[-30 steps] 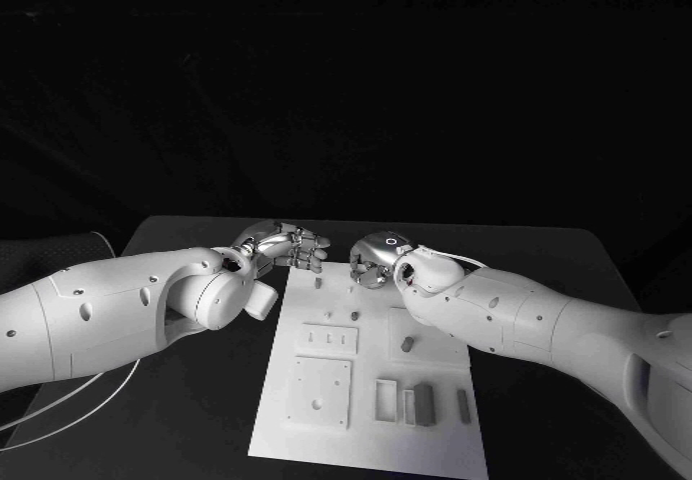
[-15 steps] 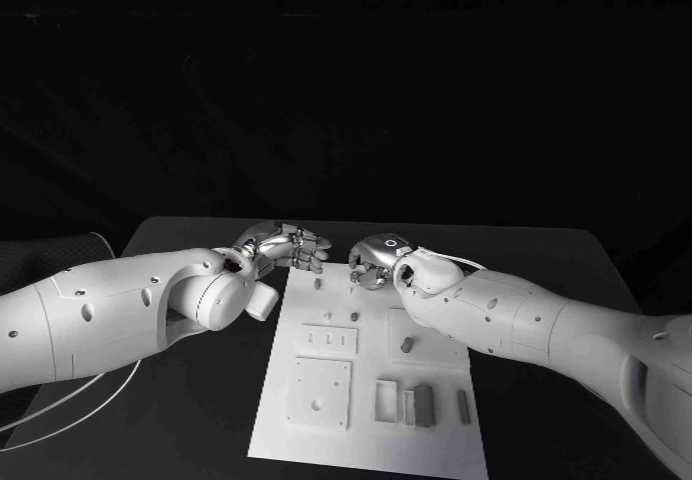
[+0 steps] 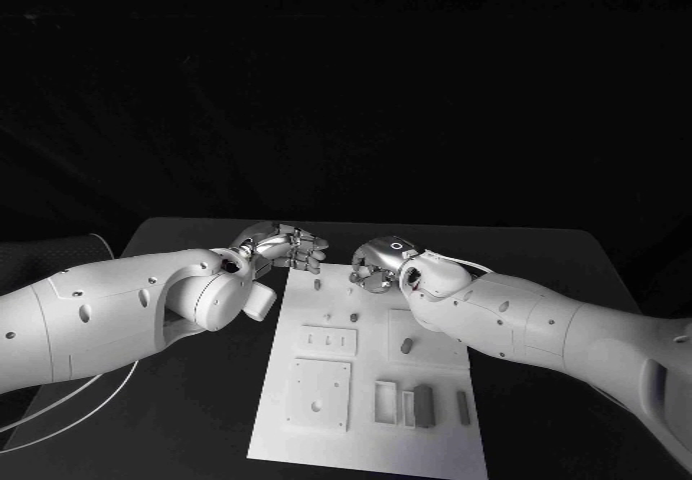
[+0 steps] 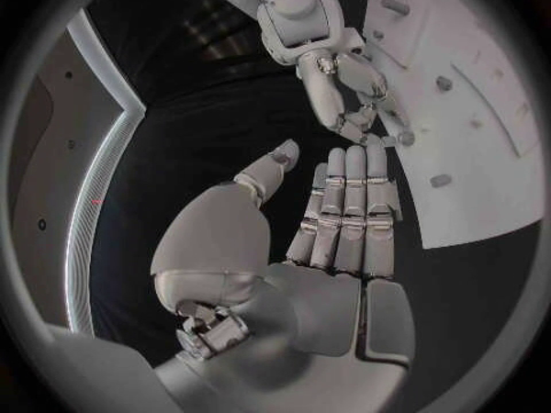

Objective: Assemble the parts on the task board

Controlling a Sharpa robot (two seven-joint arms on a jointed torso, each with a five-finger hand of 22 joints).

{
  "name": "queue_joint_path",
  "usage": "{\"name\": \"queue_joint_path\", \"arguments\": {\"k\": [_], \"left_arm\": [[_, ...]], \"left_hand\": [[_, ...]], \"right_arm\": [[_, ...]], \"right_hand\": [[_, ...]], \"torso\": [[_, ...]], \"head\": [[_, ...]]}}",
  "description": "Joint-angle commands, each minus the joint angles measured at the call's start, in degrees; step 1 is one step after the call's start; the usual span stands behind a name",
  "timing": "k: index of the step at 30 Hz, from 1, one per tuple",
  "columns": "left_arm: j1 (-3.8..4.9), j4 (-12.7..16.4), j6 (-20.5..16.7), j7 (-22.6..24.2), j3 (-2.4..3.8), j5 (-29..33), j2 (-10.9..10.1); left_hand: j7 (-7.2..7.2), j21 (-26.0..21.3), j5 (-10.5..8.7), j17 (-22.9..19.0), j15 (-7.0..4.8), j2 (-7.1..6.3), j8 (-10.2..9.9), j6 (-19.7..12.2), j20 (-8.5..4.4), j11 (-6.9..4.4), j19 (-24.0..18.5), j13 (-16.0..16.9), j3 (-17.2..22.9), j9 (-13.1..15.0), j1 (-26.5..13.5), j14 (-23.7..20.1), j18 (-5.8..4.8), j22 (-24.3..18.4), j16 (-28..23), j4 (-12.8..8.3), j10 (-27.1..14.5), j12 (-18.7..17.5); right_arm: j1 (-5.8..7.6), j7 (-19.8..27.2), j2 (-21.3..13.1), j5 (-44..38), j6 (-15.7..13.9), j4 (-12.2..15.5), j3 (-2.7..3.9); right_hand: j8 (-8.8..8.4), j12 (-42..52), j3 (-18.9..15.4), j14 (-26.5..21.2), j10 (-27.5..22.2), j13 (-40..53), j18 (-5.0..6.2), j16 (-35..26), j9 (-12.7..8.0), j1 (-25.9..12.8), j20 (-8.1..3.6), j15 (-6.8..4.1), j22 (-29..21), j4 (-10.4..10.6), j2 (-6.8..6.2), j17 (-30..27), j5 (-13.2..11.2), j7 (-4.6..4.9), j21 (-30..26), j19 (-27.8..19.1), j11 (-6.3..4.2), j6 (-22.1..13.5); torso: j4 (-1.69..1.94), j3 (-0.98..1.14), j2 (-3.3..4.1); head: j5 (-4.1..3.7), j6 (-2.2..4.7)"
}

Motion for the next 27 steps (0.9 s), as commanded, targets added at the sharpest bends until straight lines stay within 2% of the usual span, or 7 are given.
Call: {"name": "queue_joint_path", "arguments": {"k": [1,7,10,14,20,24,27], "left_arm": [[0.07,0.03,-0.11,1.02,0.06,-2.78,-0.40],[0.07,-0.64,2.18,2.51,0.07,-3.36,-1.64],[0.07,-1.25,2.81,3.07,0.10,-3.36,-2.18],[0.07,-1.60,3.21,3.23,0.10,-3.31,-2.66],[0.06,-1.60,3.77,3.30,0.07,-3.26,-2.85],[0.05,-1.73,3.94,3.32,0.06,-3.28,-2.88],[0.04,-1.86,4.00,3.32,0.02,-3.31,-2.91]], "left_hand": [[0.06,-0.27,-0.29,0.17,0.13,-0.14,-0.20,0.08,-0.04,0.11,0.45,0.17,-0.18,0.11,0.74,0.47,0.99,0.09,-0.39,-0.36,-0.47,0.26],[0.02,-0.39,-0.52,0.44,0.13,-0.54,-0.30,0.00,-0.03,0.12,0.38,0.43,-0.27,0.15,1.38,0.50,0.96,0.13,-0.63,-0.41,-0.65,0.36],[-0.02,-0.45,-0.60,0.54,0.16,-0.61,-0.41,-0.17,-0.01,0.22,0.36,0.48,-0.34,0.14,1.55,0.50,0.94,0.13,-0.75,-0.39,-0.91,0.29],[-0.06,-0.49,-0.63,0.62,0.17,-0.70,-0.47,-0.25,0.00,0.26,0.34,0.52,-0.42,0.14,1.60,0.51,0.92,0.13,-0.82,-0.39,-1.02,0.27],[-0.05,-0.51,-0.65,0.68,0.18,-0.71,-0.51,-0.29,0.02,0.29,0.35,0.56,-0.49,0.14,1.57,0.52,0.91,0.14,-0.86,-0.34,-1.07,0.27],[-0.03,-0.53,-0.65,0.70,0.18,-0.72,-0.53,-0.31,0.02,0.31,0.34,0.58,-0.52,0.14,1.56,0.52,0.90,0.13,-0.89,-0.33,-1.12,0.26],[0.01,-0.55,-0.66,0.75,0.19,-0.73,-0.56,-0.35,0.03,0.33,0.34,0.61,-0.59,0.15,1.49,0.51,0.89,0.13,-0.95,-0.30,-1.18,0.25]], "right_arm": [[0.15,-0.35,-1.51,0.23,-1.28,2.66,0.41],[0.84,-0.83,-5.73,1.09,-2.23,8.45,2.24],[1.60,-1.07,-8.36,2.02,-2.32,11.30,2.75],[2.49,-1.84,-12.17,2.56,-1.78,15.19,2.97],[2.65,-3.29,-16.16,2.29,0.82,17.99,2.97],[2.64,-3.38,-17.96,2.30,2.01,18.98,2.92],[2.60,-3.16,-19.15,2.57,2.71,19.26,2.91]], "right_hand": [[-0.20,-0.17,0.15,0.07,0.07,-0.07,0.59,0.08,-0.07,0.06,-0.31,0.33,1.04,0.13,-0.46,-0.08,-0.11,0.05,-0.09,0.05,0.49,-0.27],[-0.75,-0.16,0.13,0.15,0.13,-0.14,0.59,0.12,-0.38,-0.06,-0.29,0.58,1.04,0.25,-1.03,-0.17,-0.09,0.35,-0.09,0.19,0.77,-1.09],[-1.11,-0.16,0.12,0.17,0.15,-0.18,0.59,0.12,-0.60,-0.31,-0.27,0.75,1.01,0.31,-1.37,-0.24,-0.25,0.55,-0.12,0.27,0.96,-1.63],[-1.64,-0.15,0.17,0.17,0.16,-0.25,0.59,0.11,-0.94,-0.75,-0.23,1.04,0.97,0.43,-1.99,-0.33,-0.35,0.86,-0.20,0.37,1.26,-2.47],[-2.20,-0.24,0.49,-0.09,-0.13,-0.36,0.59,-0.04,-1.31,-0.53,-0.18,1.35,0.94,0.29,-3.39,-0.48,-0.83,1.20,-0.47,0.19,1.59,-3.43],[-4.40,-0.49,0.79,-0.93,-1.21,-0.43,0.59,-0.37,-2.33,-0.65,0.18,2.36,0.84,0.65,-5.66,-0.61,-1.95,2.37,-1.02,-0.38,2.70,-7.50],[-6.18,-0.15,2.01,-1.44,-1.89,-0.33,0.59,-0.23,-3.05,-0.67,0.55,2.88,0.82,1.79,-7.86,-0.59,-3.59,2.85,-1.30,-0.47,3.17,-11.25]], "torso": [[-0.13,0.01,-0.05],[-0.33,0.11,-0.01],[-0.43,0.17,0.00],[-0.79,0.39,-0.05],[-0.71,0.39,0.03],[-0.63,0.31,0.05],[-0.57,0.35,0.06]], "head": [[0.05,0.18],[0.08,0.54],[-0.11,0.80],[-0.17,1.07],[-0.78,1.68],[-0.92,1.79],[-1.11,1.71]]}}
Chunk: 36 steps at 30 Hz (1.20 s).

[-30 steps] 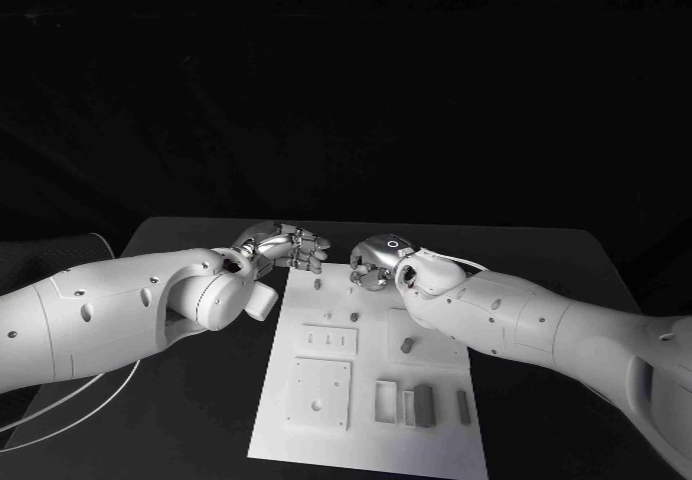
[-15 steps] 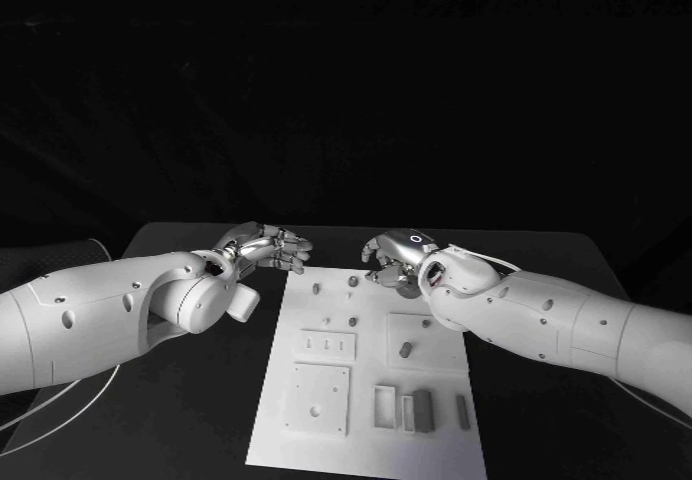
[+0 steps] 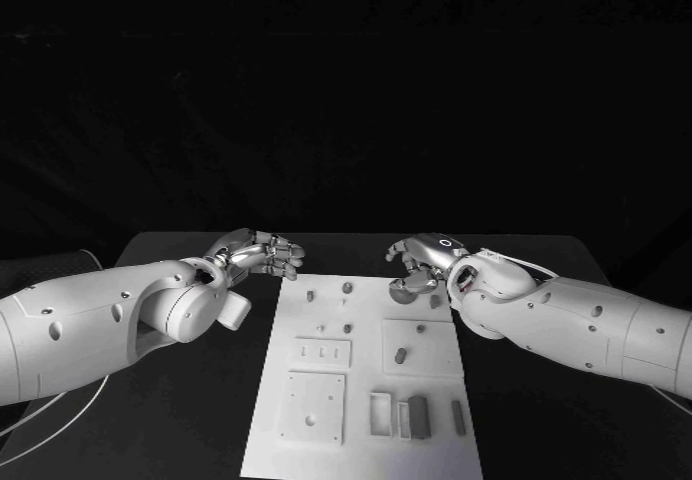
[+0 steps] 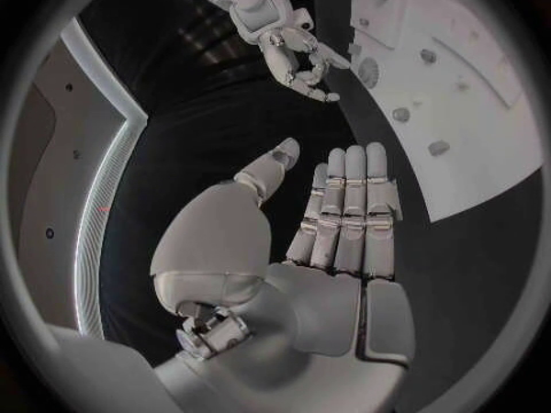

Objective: Assemble the parts on the task board

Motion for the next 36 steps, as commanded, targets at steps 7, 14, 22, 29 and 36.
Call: {"name": "queue_joint_path", "arguments": {"k": [7,14,22,29,36], "left_arm": [[0.03,-0.13,0.94,0.70,-0.09,-0.43,-0.11],[0.00,-0.36,1.09,0.47,-0.17,-1.26,0.20],[-0.03,-0.67,1.23,0.38,-0.21,-2.16,0.50],[-0.03,-0.81,1.31,0.34,-0.21,-1.58,0.67],[-0.03,-0.85,1.16,0.32,-0.21,-1.58,0.71]], "left_hand": [[0.12,-0.33,-0.41,0.22,0.01,0.03,-0.42,-0.43,0.04,-0.01,0.37,0.19,-0.49,0.06,-0.02,0.33,0.38,0.08,-0.50,0.11,-0.49,0.25],[0.33,-0.40,-0.41,0.48,-0.01,0.23,-0.55,-0.53,0.03,0.04,0.46,0.38,-0.74,0.08,-0.64,0.44,0.40,0.11,-0.71,0.26,-0.67,0.28],[0.41,-0.45,-0.40,0.61,-0.01,0.38,-0.64,-0.61,0.03,0.07,0.49,0.47,-0.81,0.09,-0.95,0.47,0.39,0.12,-0.83,0.34,-0.79,0.27],[0.43,-0.51,-0.39,0.72,-0.01,0.47,-0.69,-0.65,0.03,0.09,0.49,0.55,-0.86,0.10,-1.23,0.50,0.39,0.12,-0.95,0.40,-0.87,0.28],[0.41,-0.54,-0.37,0.79,-0.01,0.49,-0.77,-0.78,0.01,0.09,0.49,0.61,-0.85,0.09,-1.29,0.51,0.41,0.13,-1.03,0.36,-0.91,0.30]], "right_arm": [[-0.42,-0.88,-0.85,0.87,4.06,-1.60,-0.06],[-0.61,-1.08,0.04,1.87,7.88,-3.93,-0.15],[-0.64,-0.40,1.00,3.34,9.68,-6.65,-0.14],[-0.67,0.47,2.32,4.47,12.71,-9.34,-0.12],[-0.70,1.59,3.76,5.35,13.24,-12.55,-0.11]], "right_hand": [[-1.66,0.88,3.24,-1.27,-1.85,0.24,1.17,0.22,-0.12,-0.77,0.55,1.05,1.03,4.99,-5.32,0.09,-0.63,0.91,-0.50,-0.70,1.23,-5.05],[-1.09,1.33,3.01,-2.17,-3.05,0.32,1.17,0.35,0.57,-1.54,0.83,1.29,1.16,6.71,-5.48,0.06,-0.66,1.10,-0.63,-1.61,1.44,-5.30],[0.27,1.90,2.64,-2.87,-3.66,0.33,1.17,0.76,1.57,-1.21,1.02,0.97,1.27,7.14,-4.53,0.12,-0.60,0.73,-0.44,-2.33,1.09,-4.17],[1.38,2.18,2.02,-3.01,-3.73,0.30,1.17,1.06,2.17,-1.40,1.07,0.65,1.30,7.03,-3.43,0.16,-0.49,0.33,-0.23,-2.53,0.72,-2.70],[2.31,2.62,0.83,-3.19,-3.74,0.18,1.17,1.58,2.69,-1.58,1.02,0.14,1.29,6.22,-2.01,0.15,-0.31,-0.21,0.22,-2.76,0.20,-1.80]], "torso": [[0.16,-0.05,0.03],[0.45,-0.05,0.05],[0.43,-0.21,0.04],[0.43,-0.19,0.04],[0.47,-0.26,0.05]], "head": [[-0.61,0.10],[-0.91,0.11],[-0.71,-0.01],[-0.64,0.01],[-0.60,-0.07]]}}
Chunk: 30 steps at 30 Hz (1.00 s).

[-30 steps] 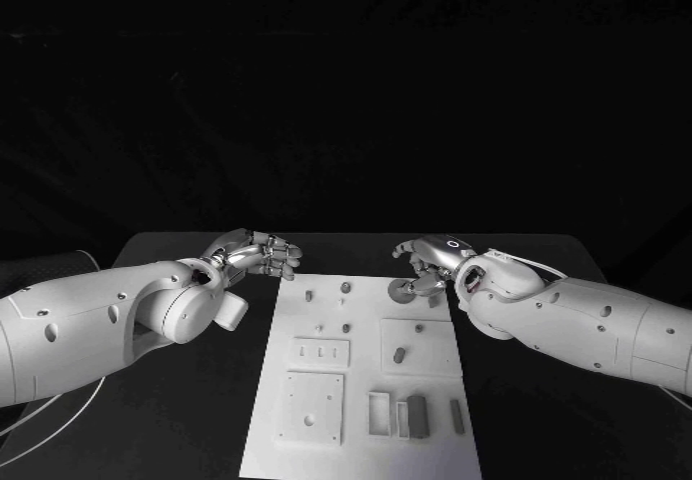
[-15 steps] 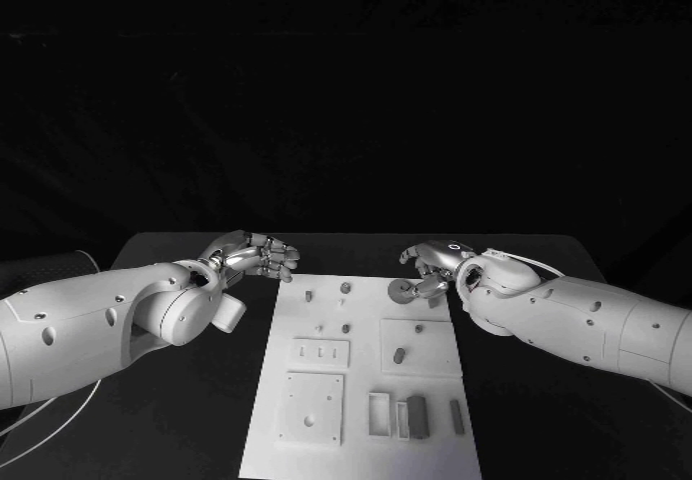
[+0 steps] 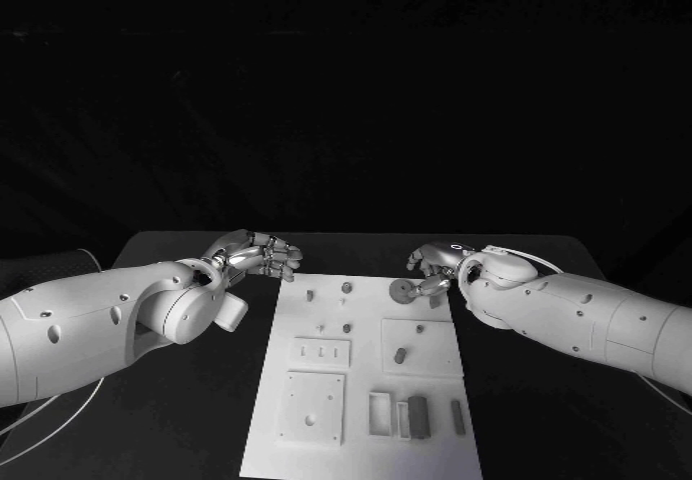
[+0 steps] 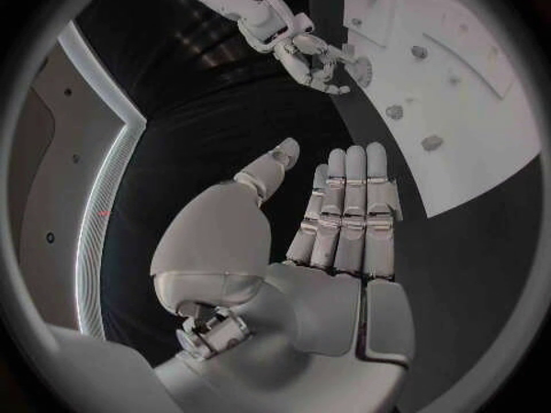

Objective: Assemble the parts on the task board

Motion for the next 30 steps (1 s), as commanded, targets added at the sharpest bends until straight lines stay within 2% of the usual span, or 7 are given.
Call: {"name": "queue_joint_path", "arguments": {"k": [1,7,12,16,26,30], "left_arm": [[0.03,0.00,0.73,0.31,0.03,-0.15,0.17],[0.03,-0.15,0.48,0.27,0.04,-0.16,0.29],[0.04,-0.20,0.34,0.30,0.04,-0.16,0.29],[0.04,-0.13,0.35,0.27,0.05,-0.16,0.27],[0.04,-0.19,0.38,0.12,0.05,-0.16,0.35],[0.04,-0.23,0.53,-0.01,0.05,-0.16,0.42]], "left_hand": [[0.01,-0.32,-0.16,0.06,-0.01,-0.10,-0.29,-0.37,0.01,0.08,0.49,0.10,-0.33,0.05,-0.72,0.51,0.76,0.09,-0.34,-0.16,-0.51,0.30],[0.08,-0.39,-0.16,0.11,0.01,-0.15,-0.35,-0.46,0.03,0.08,0.43,0.16,-0.34,0.05,-0.79,0.45,0.75,0.08,-0.46,-0.20,-0.54,0.32],[0.16,-0.45,-0.14,0.22,0.02,-0.17,-0.52,-0.73,0.04,0.10,0.41,0.24,-0.30,0.01,-0.80,0.45,0.75,0.09,-0.58,-0.25,-0.61,0.33],[0.17,-0.46,-0.14,0.25,0.02,-0.19,-0.56,-0.79,0.04,0.09,0.42,0.27,-0.29,0.01,-0.79,0.46,0.75,0.09,-0.61,-0.27,-0.62,0.34],[0.20,-0.47,-0.14,0.30,0.02,-0.19,-0.59,-0.84,0.04,0.10,0.43,0.31,-0.27,0.01,-0.79,0.47,0.76,0.10,-0.66,-0.27,-0.64,0.36],[0.26,-0.49,-0.15,0.34,0.03,-0.21,-0.63,-0.90,0.05,0.11,0.44,0.33,-0.28,0.01,-0.84,0.49,0.75,0.11,-0.70,-0.26,-0.68,0.35]], "right_arm": [[-0.03,1.65,0.63,1.10,2.49,-1.02,0.01],[-0.03,2.11,1.34,1.54,3.20,-1.34,0.02],[-0.03,2.44,1.70,1.92,3.77,-1.44,0.02],[-0.05,2.70,1.97,1.95,4.45,-1.62,0.02],[-0.29,3.02,2.64,1.95,5.03,-3.31,0.02],[-0.30,3.20,2.78,1.96,5.52,-3.47,0.02]], "right_hand": [[0.33,0.36,-0.44,-0.04,0.04,-0.07,1.21,0.43,0.12,0.09,0.00,-0.59,1.29,-0.15,0.67,0.07,0.12,-0.09,0.30,-0.49,-0.35,0.45],[0.66,0.57,-0.99,-0.12,0.04,-0.11,1.21,0.69,0.25,-0.13,0.00,-0.75,1.27,-0.69,1.21,0.05,0.14,-0.28,0.51,-0.59,-0.52,0.75],[0.74,0.63,-1.21,-0.17,0.02,-0.14,1.21,0.77,0.28,-0.35,0.01,-0.80,1.26,-0.81,1.39,0.02,0.12,-0.33,0.57,-0.64,-0.57,0.82],[0.78,0.67,-1.37,-0.21,0.01,-0.17,1.21,0.83,0.28,-0.53,0.02,-0.83,1.25,-0.89,1.50,0.00,0.11,-0.36,0.61,-0.69,-0.60,0.83],[0.97,0.78,-1.76,-0.32,-0.04,-0.26,1.21,0.98,0.32,-1.05,0.02,-0.83,1.22,-1.11,2.23,-0.08,0.13,-0.34,0.71,-0.80,-0.59,0.99],[1.02,0.81,-1.85,-0.34,-0.05,-0.27,1.21,1.02,0.32,-1.12,0.02,-0.84,1.21,-1.22,2.36,-0.10,0.11,-0.36,0.74,-0.83,-0.60,1.05]], "torso": [[0.03,-0.06,0.01],[0.07,-0.14,-0.02],[-0.05,-0.03,-0.01],[-0.06,-0.10,-0.01],[-0.10,-0.01,0.04],[-0.13,-0.01,0.05]], "head": [[0.00,-0.08],[0.12,-0.20],[0.49,-0.35],[0.46,-0.51],[0.48,-0.72],[0.77,-0.72]]}}
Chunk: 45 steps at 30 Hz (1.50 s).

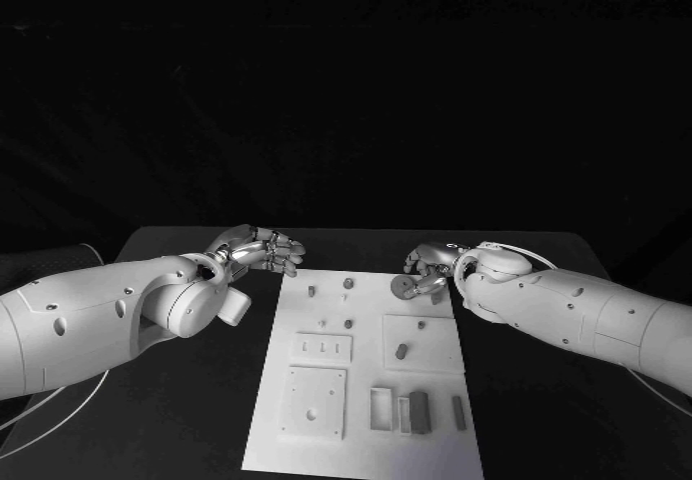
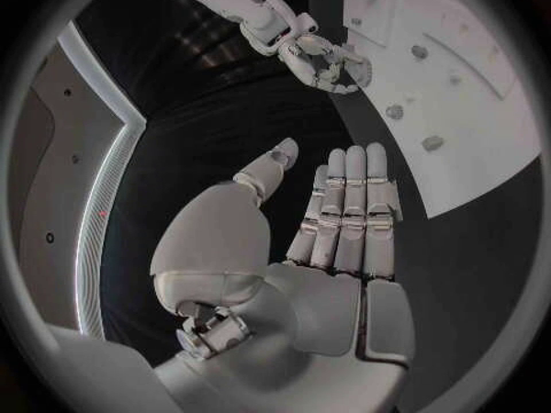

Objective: Assemble the parts on the task board

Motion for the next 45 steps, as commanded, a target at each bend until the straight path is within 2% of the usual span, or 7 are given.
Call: {"name": "queue_joint_path", "arguments": {"k": [1,13,23,26,29,34,45], "left_arm": [[0.03,0.00,0.66,0.11,0.04,-0.14,0.26],[0.03,-0.21,0.76,-0.04,0.04,-0.12,0.49],[0.04,-0.15,1.14,-0.13,0.05,-0.10,0.49],[0.04,-0.13,1.19,-0.21,0.05,-0.09,0.47],[0.04,-0.12,1.16,-0.23,0.05,-0.09,0.43],[0.04,-0.05,1.13,-0.24,0.05,-0.09,0.37],[0.04,-0.02,1.09,-0.29,0.05,-0.09,0.31]], "left_hand": [[0.02,-0.26,-0.14,0.08,0.03,0.03,-0.31,-0.35,0.04,-0.10,0.44,0.09,-0.12,0.02,-0.60,0.49,0.82,0.07,-0.11,-0.10,-0.48,0.35],[0.15,-0.30,-0.15,0.22,0.02,0.02,-0.45,-0.58,0.05,-0.02,0.48,0.16,-0.11,0.02,-0.73,0.55,0.83,0.09,-0.24,-0.07,-0.71,0.29],[0.18,-0.36,-0.19,0.34,0.04,-0.10,-0.53,-0.72,0.06,0.05,0.48,0.23,-0.19,0.03,-0.98,0.57,0.81,0.11,-0.37,-0.01,-0.86,0.26],[0.19,-0.36,-0.18,0.36,0.03,-0.09,-0.54,-0.74,0.05,0.05,0.48,0.24,-0.18,0.03,-0.98,0.58,0.82,0.11,-0.38,-0.01,-0.88,0.25],[0.20,-0.37,-0.18,0.37,0.03,-0.09,-0.54,-0.75,0.05,0.06,0.48,0.25,-0.18,0.04,-0.98,0.58,0.82,0.12,-0.40,-0.02,-0.90,0.25],[0.20,-0.37,-0.18,0.39,0.03,-0.08,-0.55,-0.76,0.05,0.06,0.49,0.26,-0.17,0.04,-0.99,0.59,0.83,0.12,-0.41,-0.02,-0.92,0.25],[0.22,-0.38,-0.17,0.44,0.02,-0.06,-0.54,-0.75,0.04,0.06,0.50,0.30,-0.15,0.06,-0.98,0.61,0.84,0.13,-0.45,-0.04,-0.92,0.27]], "right_arm": [[-0.03,1.09,0.24,0.04,2.05,-0.21,0.00],[-0.20,1.99,1.28,0.91,3.14,-2.59,-0.01],[-0.20,2.11,1.42,0.92,3.09,-2.05,-0.01],[-0.20,2.04,1.38,0.92,2.56,-1.98,-0.01],[-0.20,1.96,1.37,0.92,2.15,-2.00,-0.01],[-0.20,1.79,1.38,0.71,1.54,-2.04,-0.01],[-0.20,1.57,1.50,-0.47,-2.49,-2.18,-0.01]], "right_hand": [[0.34,0.38,-0.51,-0.13,0.12,-0.09,1.17,0.25,0.09,-0.07,-0.09,-0.28,1.21,-0.22,0.99,-0.11,0.11,-0.03,0.34,-0.34,-0.38,0.61],[0.58,0.51,-1.09,-0.25,0.08,-0.22,1.17,0.43,0.05,-0.44,-0.10,-0.55,1.19,-1.19,1.94,-0.26,0.24,-0.36,0.45,-0.50,-0.69,0.87],[0.76,0.60,-1.22,-0.24,0.13,-0.28,1.17,0.55,0.04,-0.67,-0.11,-0.65,1.17,-1.52,2.42,-0.33,0.43,-0.46,0.52,-0.49,-0.79,1.15],[1.31,0.71,-1.00,-0.18,0.26,-0.35,1.17,0.70,0.16,-0.29,-0.20,-0.77,1.17,-2.26,3.54,-0.42,1.01,-0.59,0.62,-0.45,-0.92,2.14],[1.84,0.83,-0.63,-0.05,0.53,-0.50,1.17,0.89,0.17,0.45,-0.27,-0.92,1.19,-3.94,5.55,-0.57,3.83,-0.76,0.83,-0.35,-1.06,3.22],[2.43,0.82,0.35,0.05,0.79,-0.74,1.17,1.04,0.10,1.57,-0.27,-1.04,1.17,-6.12,8.77,-0.79,5.36,-0.87,1.01,-0.34,-1.19,4.66],[3.29,1.01,3.08,0.37,1.32,-0.98,1.17,1.40,-0.18,2.48,-0.21,-1.01,1.20,-6.32,9.97,-1.04,4.93,-0.85,1.39,-0.07,-1.16,7.27]], "torso": [[-0.01,0.04,0.05],[0.03,0.05,-0.03],[-0.09,0.01,-0.06],[-0.08,0.02,-0.06],[-0.05,0.00,-0.09],[-0.03,0.01,-0.06],[-0.06,0.05,-0.08]], "head": [[0.23,-0.02],[0.42,-0.14],[0.52,-0.30],[0.52,-0.33],[0.43,-0.39],[0.49,-0.43],[0.42,-0.45]]}}
